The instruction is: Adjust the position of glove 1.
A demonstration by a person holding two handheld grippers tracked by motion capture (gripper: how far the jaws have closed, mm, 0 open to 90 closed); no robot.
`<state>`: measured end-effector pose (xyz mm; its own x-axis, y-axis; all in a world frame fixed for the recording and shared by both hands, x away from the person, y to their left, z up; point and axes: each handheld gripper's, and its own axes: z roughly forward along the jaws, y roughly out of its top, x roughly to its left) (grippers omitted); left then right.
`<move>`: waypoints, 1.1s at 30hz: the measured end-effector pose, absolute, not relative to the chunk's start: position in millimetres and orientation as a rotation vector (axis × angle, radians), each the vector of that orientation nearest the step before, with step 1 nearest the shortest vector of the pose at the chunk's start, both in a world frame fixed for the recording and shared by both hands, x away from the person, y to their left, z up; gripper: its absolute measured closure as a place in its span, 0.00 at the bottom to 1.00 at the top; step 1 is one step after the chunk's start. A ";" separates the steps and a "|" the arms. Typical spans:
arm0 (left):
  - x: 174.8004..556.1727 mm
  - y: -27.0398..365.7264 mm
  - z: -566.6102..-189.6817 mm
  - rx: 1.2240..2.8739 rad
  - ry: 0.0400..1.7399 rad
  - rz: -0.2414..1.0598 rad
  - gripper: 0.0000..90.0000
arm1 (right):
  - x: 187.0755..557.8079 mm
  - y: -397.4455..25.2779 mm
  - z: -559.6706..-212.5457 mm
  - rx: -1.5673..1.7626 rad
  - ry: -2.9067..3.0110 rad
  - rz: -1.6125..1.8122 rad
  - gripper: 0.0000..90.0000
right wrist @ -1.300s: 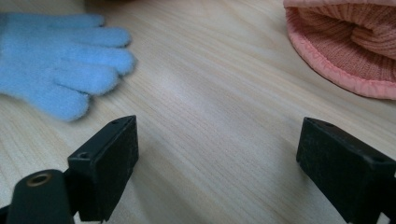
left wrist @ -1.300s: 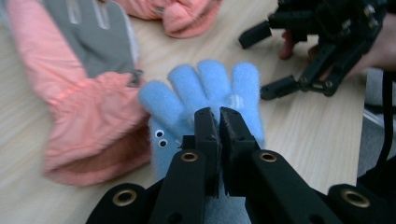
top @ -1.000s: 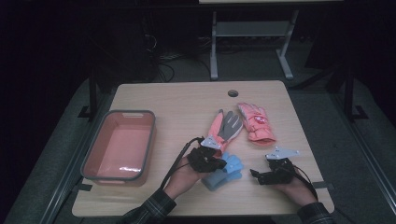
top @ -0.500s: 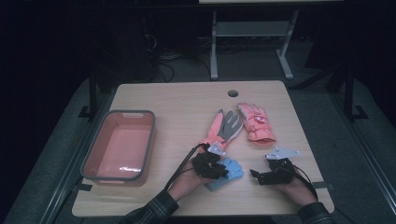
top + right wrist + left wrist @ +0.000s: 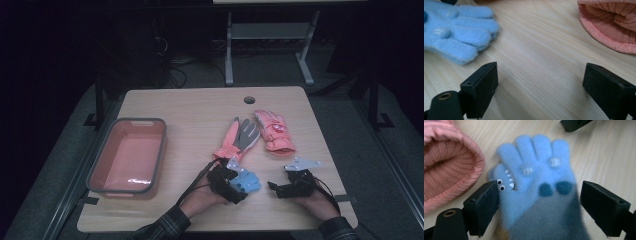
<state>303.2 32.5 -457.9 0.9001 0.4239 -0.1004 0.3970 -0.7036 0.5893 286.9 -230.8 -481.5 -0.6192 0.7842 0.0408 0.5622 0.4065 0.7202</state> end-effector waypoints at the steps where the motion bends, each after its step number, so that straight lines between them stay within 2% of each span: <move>1: 303.2 32.5 -458.7 2.434 0.589 0.062 0.17 | 286.9 -230.8 -481.5 1.171 2.363 1.034 0.14; 6: 302.6 33.1 -461.1 2.446 0.578 0.089 0.18 | 287.3 -230.2 -481.5 1.170 2.364 1.030 0.14; 17: 301.7 38.2 -459.6 2.449 0.553 0.171 0.44 | 287.1 -229.8 -481.6 1.168 2.361 1.035 0.14; 25: 302.7 40.6 -456.2 2.457 0.535 0.112 0.69 | 286.7 -229.7 -481.6 1.164 2.363 1.037 0.14; 33: 308.1 45.9 -454.3 2.440 0.539 0.021 0.76 | 286.8 -229.7 -481.6 1.165 2.364 1.036 0.14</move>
<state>308.1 45.9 -454.3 0.9161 0.3842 -0.1144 0.3741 -0.7169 0.5883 286.8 -229.7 -481.6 -0.6218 0.7822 0.0389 0.5589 0.4084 0.7218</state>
